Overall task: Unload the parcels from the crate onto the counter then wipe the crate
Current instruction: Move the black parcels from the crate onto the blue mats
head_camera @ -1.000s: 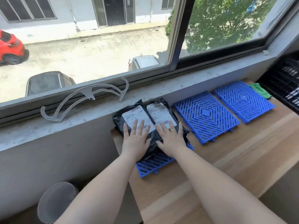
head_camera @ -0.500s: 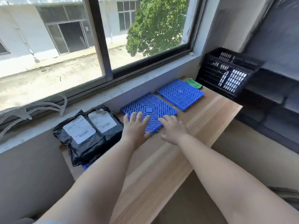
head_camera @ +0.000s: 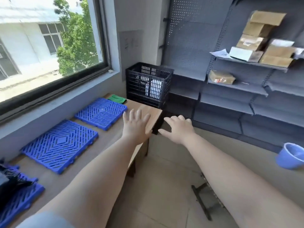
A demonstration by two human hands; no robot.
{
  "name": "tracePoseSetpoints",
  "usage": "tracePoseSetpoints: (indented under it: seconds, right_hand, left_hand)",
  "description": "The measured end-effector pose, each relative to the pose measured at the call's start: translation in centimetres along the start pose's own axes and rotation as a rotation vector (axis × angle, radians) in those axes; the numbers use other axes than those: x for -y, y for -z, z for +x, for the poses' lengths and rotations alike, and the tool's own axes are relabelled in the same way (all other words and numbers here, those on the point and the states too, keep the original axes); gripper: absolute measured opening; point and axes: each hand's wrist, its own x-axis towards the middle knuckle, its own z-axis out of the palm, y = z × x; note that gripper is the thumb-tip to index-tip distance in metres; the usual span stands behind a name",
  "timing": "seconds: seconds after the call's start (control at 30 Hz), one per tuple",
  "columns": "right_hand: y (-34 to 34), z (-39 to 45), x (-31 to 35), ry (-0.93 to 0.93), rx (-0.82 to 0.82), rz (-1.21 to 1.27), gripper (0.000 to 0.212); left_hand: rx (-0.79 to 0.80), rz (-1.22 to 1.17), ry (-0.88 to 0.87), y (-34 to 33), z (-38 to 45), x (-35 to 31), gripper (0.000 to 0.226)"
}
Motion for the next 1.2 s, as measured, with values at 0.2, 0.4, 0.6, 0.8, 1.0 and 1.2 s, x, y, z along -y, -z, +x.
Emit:
tracePoseSetpoints:
  seconds: [0.2,0.4,0.6,0.8,1.0,1.2]
  right_hand:
    - [-1.1,2.2,-8.9,-0.116,0.025,-0.033,0.077]
    - [-2.3,9.1,-14.3,-0.15,0.035,-0.059,0.079]
    - [-0.6,21.0,-20.2,-0.174,0.018,-0.081,0.084]
    - [0.3,33.5,-26.1,-0.219,-0.035,-0.044,0.084]
    - [-3.8,42.1,-31.6,-0.199,0.081,0.007,0.084]
    - [-5.1,53.2,-39.5,-0.114,0.091,0.014,0.083]
  left_hand:
    - [-0.016,0.039,-0.157,-0.9,7.6,-5.6,0.068]
    - [-0.056,0.004,-0.226,-3.0,17.5,-9.2,0.067]
    - [-0.108,-0.026,-0.245,-4.2,31.7,-8.8,0.068]
    - [-0.13,-0.034,-0.237,-5.9,45.6,-8.7,0.071]
    - [-0.008,-0.026,-0.252,-11.6,54.1,-11.7,0.073]
    - [0.068,0.016,-0.205,-15.4,65.1,-14.3,0.076]
